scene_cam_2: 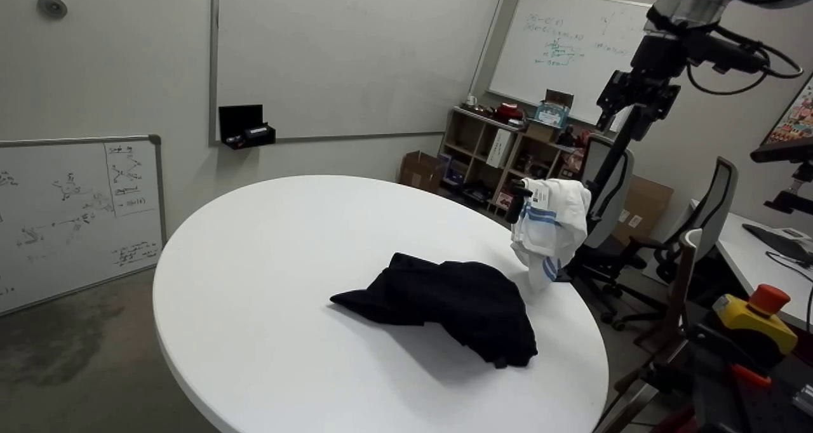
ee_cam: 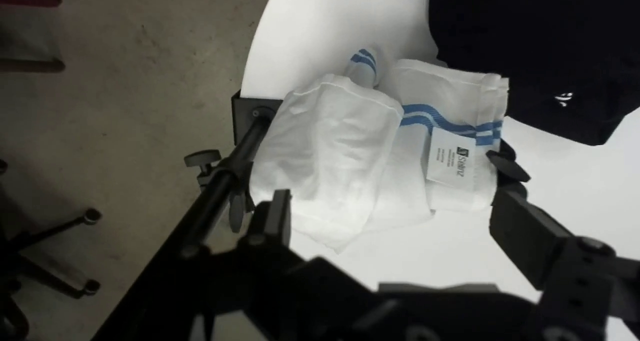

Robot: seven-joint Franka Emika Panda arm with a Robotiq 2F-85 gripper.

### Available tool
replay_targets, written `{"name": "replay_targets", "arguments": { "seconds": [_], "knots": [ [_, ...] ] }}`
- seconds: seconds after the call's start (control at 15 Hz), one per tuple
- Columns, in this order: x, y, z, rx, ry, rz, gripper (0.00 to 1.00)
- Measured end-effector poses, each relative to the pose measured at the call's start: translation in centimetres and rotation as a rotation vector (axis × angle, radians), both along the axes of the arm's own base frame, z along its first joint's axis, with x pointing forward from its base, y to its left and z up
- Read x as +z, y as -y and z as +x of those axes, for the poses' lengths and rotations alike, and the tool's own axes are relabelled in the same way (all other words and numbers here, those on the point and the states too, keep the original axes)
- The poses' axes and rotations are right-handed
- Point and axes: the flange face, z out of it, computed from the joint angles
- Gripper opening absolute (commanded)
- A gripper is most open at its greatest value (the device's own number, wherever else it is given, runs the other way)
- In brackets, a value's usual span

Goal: Unhang the towel from the object and put it on the table

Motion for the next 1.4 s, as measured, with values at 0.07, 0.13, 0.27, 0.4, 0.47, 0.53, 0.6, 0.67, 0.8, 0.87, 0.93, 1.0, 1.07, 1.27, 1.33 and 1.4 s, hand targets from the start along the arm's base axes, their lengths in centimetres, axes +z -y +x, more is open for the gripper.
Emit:
{"name": "replay_targets", "arguments": {
  "seconds": [0.07,0.13,0.27,0.4,0.47,0.53,0.6,0.67,0.8,0.87,0.93,1.0,1.07,1.27,1.33,1.4],
  "knots": [
    [-1.3,0.4,0.4,-0.031,-0.006,-0.006,1.0],
    [-2.4,0.8,0.8,-0.06,-0.008,-0.012,1.0],
    [-4.1,1.7,1.6,-0.11,-0.011,-0.026,1.0],
    [-5.4,2.6,2.4,-0.156,-0.012,-0.046,1.0],
    [-5.9,3.1,2.8,-0.177,-0.011,-0.056,1.0],
    [-6.4,3.5,3.1,-0.197,-0.011,-0.065,1.0],
    [-6.9,4.0,3.4,-0.217,-0.014,-0.074,1.0],
    [-7.4,4.5,3.7,-0.236,-0.018,-0.081,1.0],
    [-8.4,5.3,4.3,-0.268,-0.03,-0.094,1.0],
    [-9.0,5.6,4.5,-0.28,-0.037,-0.101,1.0],
    [-9.5,5.8,4.8,-0.289,-0.044,-0.108,1.0],
    [-10.0,6.0,5.1,-0.296,-0.051,-0.114,1.0],
    [-10.6,6.1,5.3,-0.301,-0.058,-0.12,1.0],
    [-12.0,6.0,6.1,-0.304,-0.078,-0.134,0.72],
    [-12.2,6.0,6.3,-0.302,-0.081,-0.139,0.69],
    [-12.4,6.0,6.6,-0.3,-0.083,-0.143,0.62]
  ]
}}
